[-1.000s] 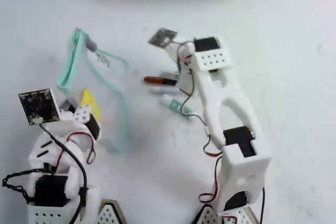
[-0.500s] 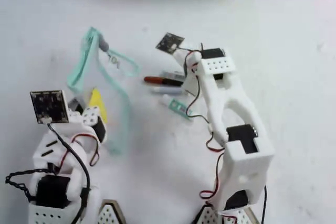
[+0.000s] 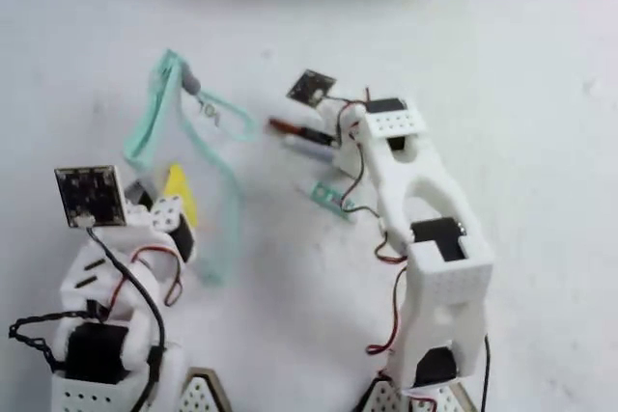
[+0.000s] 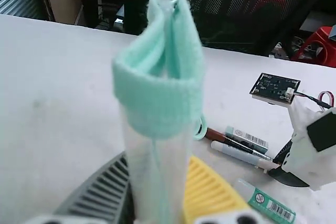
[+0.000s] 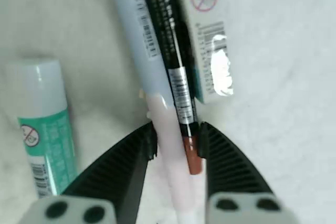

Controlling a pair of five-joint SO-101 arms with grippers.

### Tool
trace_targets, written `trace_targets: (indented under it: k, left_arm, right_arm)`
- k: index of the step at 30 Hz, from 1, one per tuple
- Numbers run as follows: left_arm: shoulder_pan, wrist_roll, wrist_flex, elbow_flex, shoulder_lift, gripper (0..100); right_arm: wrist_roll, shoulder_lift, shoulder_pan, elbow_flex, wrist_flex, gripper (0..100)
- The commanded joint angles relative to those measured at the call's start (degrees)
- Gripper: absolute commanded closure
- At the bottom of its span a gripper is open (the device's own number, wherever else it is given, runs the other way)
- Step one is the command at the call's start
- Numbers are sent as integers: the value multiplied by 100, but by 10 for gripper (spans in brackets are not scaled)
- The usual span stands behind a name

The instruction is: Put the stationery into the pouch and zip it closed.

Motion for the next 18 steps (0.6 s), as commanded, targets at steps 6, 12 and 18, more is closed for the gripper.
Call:
trace_targets:
  k: [6, 12, 18]
  left_arm:
    - [101, -35, -149, -18, -48, 977]
    - [119, -35, -202, 70, -48, 976]
    - [708, -440, -193, 88, -48, 976]
  right_arm:
    - [686, 13, -4, 26, 251, 984]
    - [1319, -356, 233, -105, 1112, 981]
    - [967, -1842, 356, -79, 1631, 981]
